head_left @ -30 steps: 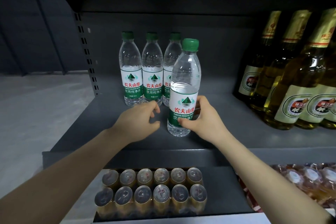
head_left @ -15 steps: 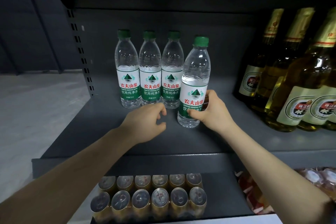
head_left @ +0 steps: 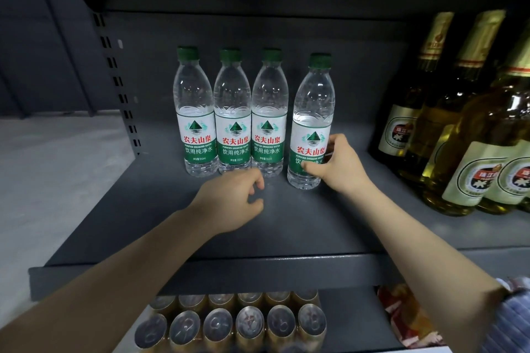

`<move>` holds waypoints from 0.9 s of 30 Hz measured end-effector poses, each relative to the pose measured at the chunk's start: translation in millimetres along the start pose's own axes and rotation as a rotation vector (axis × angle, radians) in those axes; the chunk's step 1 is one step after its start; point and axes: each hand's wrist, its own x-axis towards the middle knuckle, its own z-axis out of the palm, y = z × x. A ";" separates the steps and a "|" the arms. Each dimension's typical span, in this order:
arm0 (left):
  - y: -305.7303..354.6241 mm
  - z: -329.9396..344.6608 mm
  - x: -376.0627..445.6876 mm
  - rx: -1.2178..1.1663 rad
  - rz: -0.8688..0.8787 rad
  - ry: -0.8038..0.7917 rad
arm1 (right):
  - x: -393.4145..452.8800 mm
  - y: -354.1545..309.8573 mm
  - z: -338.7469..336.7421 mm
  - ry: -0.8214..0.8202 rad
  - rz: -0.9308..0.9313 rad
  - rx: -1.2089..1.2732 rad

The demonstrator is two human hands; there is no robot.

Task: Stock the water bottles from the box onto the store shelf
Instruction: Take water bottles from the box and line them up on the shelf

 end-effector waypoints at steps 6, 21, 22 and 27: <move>-1.3 2.9 4.1 -0.026 0.002 0.018 | 14.4 2.3 5.8 0.008 -0.011 -0.010; 2.3 6.0 4.7 -0.023 0.010 0.017 | 27.0 4.9 12.9 -0.002 -0.020 -0.027; 3.2 5.8 4.7 -0.019 0.009 0.018 | 26.9 5.5 13.0 0.000 -0.024 -0.032; 9.0 4.5 2.6 -0.007 -0.006 0.004 | 24.8 6.2 14.0 -0.005 -0.039 -0.075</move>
